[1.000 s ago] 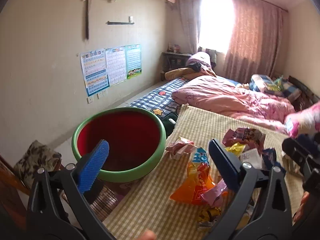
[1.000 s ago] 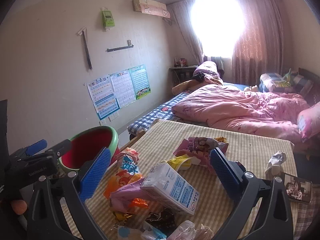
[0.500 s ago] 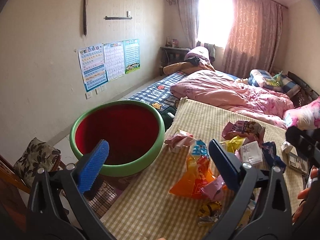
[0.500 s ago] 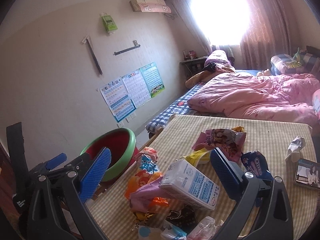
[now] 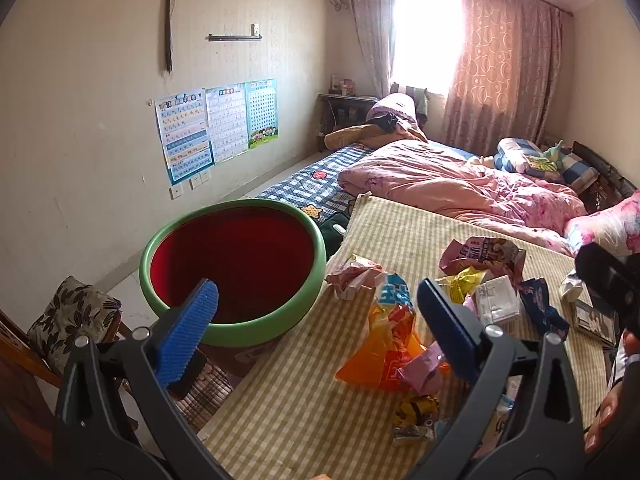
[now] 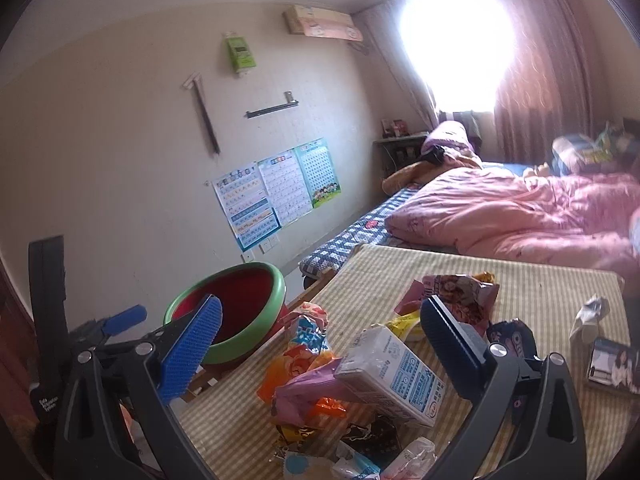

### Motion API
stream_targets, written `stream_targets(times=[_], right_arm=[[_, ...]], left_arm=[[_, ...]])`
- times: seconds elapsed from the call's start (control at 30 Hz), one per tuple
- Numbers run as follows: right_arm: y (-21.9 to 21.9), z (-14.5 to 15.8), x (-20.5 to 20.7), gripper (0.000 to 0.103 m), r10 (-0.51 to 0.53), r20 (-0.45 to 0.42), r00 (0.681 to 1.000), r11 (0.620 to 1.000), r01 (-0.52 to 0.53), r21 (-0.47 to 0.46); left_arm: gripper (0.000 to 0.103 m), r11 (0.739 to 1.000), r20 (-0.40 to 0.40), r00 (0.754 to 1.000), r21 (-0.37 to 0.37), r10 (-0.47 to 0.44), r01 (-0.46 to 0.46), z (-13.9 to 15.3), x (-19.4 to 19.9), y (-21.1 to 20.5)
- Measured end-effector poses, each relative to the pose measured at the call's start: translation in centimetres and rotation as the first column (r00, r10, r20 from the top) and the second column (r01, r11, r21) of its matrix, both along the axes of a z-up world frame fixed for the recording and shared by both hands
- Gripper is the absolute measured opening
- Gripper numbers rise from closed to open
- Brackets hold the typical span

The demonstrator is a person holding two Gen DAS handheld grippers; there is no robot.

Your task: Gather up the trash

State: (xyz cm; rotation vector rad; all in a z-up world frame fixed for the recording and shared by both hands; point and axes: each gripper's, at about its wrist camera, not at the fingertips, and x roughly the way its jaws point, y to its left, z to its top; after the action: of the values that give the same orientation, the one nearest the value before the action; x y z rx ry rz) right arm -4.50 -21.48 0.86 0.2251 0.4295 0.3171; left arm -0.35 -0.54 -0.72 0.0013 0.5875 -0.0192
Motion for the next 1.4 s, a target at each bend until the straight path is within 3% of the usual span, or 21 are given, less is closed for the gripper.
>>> stream_targets(times=[0.1,0.27,0.57,1.4], right_arm=[[0.5,0.4,-0.6,0.096,0.011,0.028,1.0,1.0,-0.01,-0.019],[0.0,1.4,-0.2,0.096,-0.025,-0.012,1.0,1.0,0.024,-0.016],[-0.2,3.5,-0.3,0.096,-0.106,-0.018,0.994,0.99,0.104,-0.091],[-0.1,3.6,0.1,0.096,-0.104,-0.045,0.994,0.989,0.098,-0.113]], left_arm=[[0.098,1.0,0.002,1.0,-0.002,-0.005,0.005,0.1,-0.3,0.0],[0.098,1.0,0.021,1.0,-0.02,0.018,-0.018,1.0,-0.9,0.2],[0.098,0.999,0.033,0.999,-0.026,0.034,-0.033,1.8,-2.3,0.5],[0.098,0.999,0.033,0.999,-0.038,0.039,-0.038,1.6,-2.8,0.9]])
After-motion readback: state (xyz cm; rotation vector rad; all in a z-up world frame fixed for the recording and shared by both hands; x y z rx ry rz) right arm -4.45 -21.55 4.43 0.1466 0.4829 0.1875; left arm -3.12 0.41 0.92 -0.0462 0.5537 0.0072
